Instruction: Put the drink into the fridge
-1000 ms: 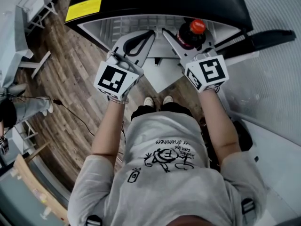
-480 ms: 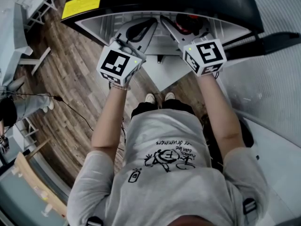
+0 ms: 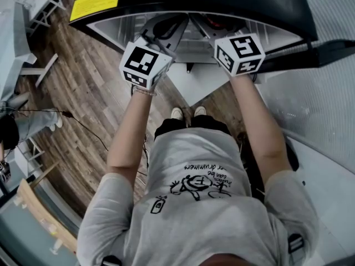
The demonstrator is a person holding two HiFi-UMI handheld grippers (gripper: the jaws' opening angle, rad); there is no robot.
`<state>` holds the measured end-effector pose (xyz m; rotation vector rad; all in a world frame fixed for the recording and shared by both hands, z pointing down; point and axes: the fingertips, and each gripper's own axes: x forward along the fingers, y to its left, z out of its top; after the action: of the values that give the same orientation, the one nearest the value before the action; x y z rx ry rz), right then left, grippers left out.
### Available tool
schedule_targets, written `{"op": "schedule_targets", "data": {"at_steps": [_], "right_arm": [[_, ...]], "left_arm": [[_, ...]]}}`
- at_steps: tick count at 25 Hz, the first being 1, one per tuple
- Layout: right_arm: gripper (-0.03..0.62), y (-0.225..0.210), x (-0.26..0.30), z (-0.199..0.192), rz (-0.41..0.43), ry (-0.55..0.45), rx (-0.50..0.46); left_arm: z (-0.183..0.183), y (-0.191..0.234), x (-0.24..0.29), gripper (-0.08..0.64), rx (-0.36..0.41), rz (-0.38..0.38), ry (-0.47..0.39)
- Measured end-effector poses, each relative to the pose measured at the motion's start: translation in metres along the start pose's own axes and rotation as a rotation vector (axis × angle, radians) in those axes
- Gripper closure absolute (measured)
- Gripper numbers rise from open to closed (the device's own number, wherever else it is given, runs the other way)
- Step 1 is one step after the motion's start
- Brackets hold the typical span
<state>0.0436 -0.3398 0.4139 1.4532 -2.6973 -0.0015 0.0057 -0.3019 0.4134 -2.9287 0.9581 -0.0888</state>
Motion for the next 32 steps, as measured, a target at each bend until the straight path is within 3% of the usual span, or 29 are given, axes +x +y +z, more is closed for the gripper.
{"op": "schedule_targets", "data": {"at_steps": [16, 32], "right_arm": [[0.285, -0.007, 0.013, -0.030, 0.011, 0.064, -0.007], [0.250, -0.008, 0.008, -0.029, -0.012, 0.063, 0.042]], "left_arm": [[-0.026, 0.011, 0.011, 0.558, -0.043, 0.027, 0.043], [-0.023, 0.007, 0.006, 0.558, -0.051, 0.026, 0.033]]}}
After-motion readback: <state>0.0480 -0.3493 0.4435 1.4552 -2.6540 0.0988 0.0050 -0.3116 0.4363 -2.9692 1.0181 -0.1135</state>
